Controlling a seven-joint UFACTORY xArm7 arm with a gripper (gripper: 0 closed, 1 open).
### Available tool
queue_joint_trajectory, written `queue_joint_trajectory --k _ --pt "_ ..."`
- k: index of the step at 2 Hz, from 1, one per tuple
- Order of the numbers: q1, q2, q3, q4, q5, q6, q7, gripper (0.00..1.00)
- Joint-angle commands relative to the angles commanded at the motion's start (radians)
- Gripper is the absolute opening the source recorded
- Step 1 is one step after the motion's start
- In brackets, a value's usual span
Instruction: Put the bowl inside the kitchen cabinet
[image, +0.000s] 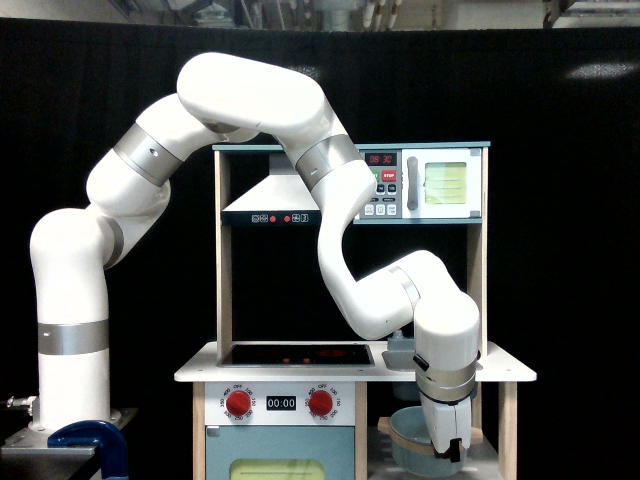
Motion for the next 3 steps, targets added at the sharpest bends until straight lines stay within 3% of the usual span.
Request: queue_joint_trajectory --k 2,3 --pt "0.007 0.014 0.184 -0.020 0.028 -0.177 0.053 0.00" --pt "0.001 0.023 0.229 -0.031 0.040 -0.221 0.049 0.00"
